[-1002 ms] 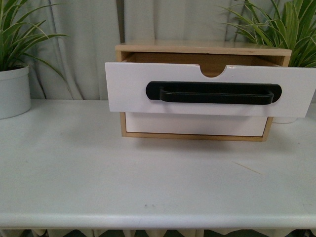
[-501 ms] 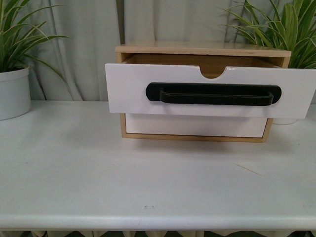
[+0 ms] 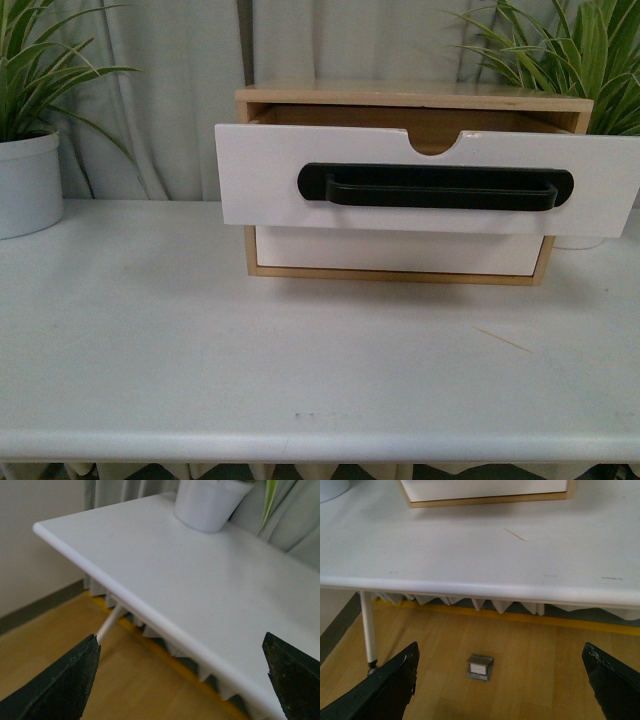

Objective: Close drawer sideways

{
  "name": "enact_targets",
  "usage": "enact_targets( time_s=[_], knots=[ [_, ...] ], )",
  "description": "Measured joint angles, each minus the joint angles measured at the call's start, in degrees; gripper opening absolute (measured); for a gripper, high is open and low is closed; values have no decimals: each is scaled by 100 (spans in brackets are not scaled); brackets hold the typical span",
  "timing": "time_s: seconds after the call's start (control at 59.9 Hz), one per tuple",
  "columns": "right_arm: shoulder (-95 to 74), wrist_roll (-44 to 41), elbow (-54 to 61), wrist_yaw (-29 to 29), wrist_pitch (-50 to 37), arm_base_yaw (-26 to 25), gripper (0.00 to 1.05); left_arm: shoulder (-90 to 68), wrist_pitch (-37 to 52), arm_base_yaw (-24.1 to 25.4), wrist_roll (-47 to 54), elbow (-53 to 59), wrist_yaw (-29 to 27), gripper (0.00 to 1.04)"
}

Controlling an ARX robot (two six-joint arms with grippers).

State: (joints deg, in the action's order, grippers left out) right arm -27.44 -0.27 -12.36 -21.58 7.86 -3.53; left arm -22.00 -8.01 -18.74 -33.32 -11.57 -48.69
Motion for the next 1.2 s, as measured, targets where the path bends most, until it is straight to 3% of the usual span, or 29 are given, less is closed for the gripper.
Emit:
enact_targets(
  time_s=[0.234, 0.334, 0.518, 0.752, 1.203],
  knots=[
    [-1394, -2188, -186, 960, -1399, 752, 96, -2083, 1362, -358, -1346, -868, 785, 99],
    [-1934, -3359, -199, 1152, -2039, 1027, 96, -3049, 2120, -476, -1416, -1169, 1123, 99],
    [-2811, -4439, -383, 1392, -3008, 1235, 96, -4367, 2929, -505, -1392, -1764, 1626, 99],
    [-4033, -5062, -994, 1403, -3587, 1342, 96, -5910, 3469, -660, -1386, -2699, 2164, 99],
    [-4756, -5217, -1869, 1423, -3727, 1416, 96, -6441, 3458, -968, -1252, -3423, 2315, 99]
  ],
)
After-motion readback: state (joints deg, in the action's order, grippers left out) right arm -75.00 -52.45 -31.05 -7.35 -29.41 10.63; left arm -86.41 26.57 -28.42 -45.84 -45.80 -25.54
